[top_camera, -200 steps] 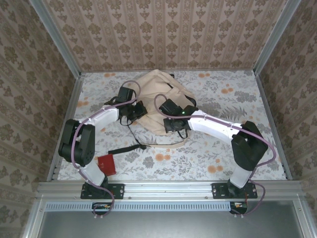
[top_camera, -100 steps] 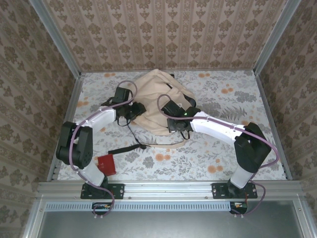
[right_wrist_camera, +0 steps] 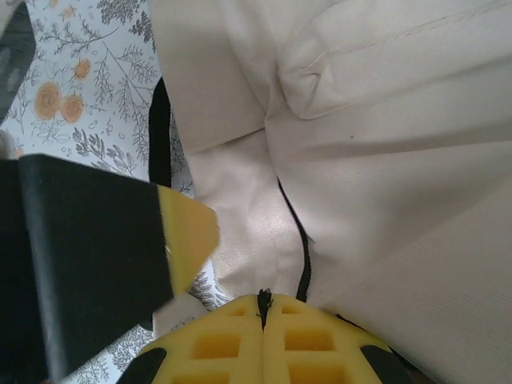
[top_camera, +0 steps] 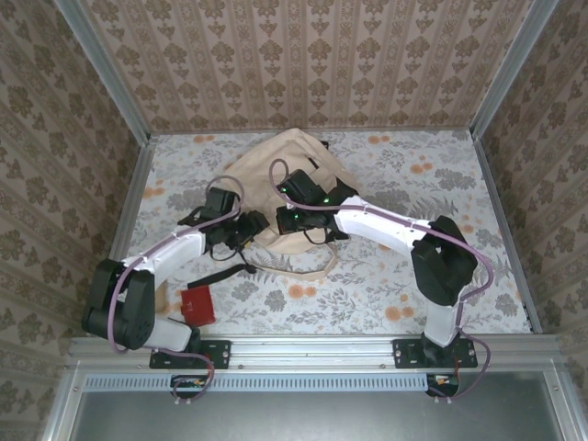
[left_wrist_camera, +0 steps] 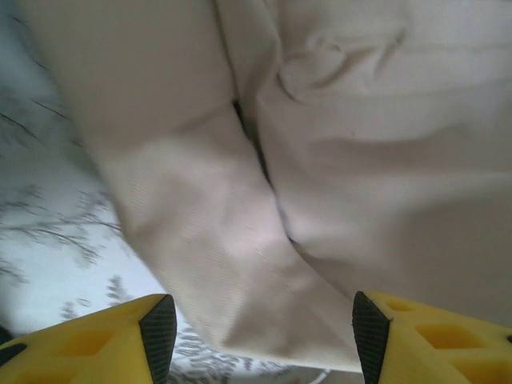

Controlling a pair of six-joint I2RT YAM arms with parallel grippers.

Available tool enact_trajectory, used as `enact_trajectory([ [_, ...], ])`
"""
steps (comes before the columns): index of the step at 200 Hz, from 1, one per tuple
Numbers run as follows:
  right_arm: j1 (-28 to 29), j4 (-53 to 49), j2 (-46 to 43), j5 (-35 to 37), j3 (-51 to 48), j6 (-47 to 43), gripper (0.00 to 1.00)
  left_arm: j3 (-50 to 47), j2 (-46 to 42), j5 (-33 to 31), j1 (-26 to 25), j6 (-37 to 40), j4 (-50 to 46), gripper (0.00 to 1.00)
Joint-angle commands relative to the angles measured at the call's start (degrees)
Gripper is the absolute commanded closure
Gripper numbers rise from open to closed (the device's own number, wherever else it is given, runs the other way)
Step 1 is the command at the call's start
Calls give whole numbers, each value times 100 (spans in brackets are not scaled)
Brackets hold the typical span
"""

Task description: Pack books, pencil case, and school supplies into a backpack

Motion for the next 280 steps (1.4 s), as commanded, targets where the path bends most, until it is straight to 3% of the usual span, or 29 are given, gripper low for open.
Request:
enact_trajectory([
  [1,33,170,-39,-273,104,-74,100,-50,116,233,-167,-804,698,40],
  [31,36,-100,-434,220,-273,72,100,-302,378,46,-425,-1457,1262,46],
  [78,36,-340,-966,759,-1073,540,100,-484,601,-253,-829,-2174,1540,47],
  [138,27,-455,-1039,1275,-1229,794,100,-570,51,-1001,-1194,-2547,747,46],
  [197,24,-357,-1028,1207,-1282,929,100,-922,-413,-1490,-1735,-3380,692,45],
  [280,19,-355,-1186,1032,-1310,982,100,-833,472,-1548,-1682,-3506,2050,59],
])
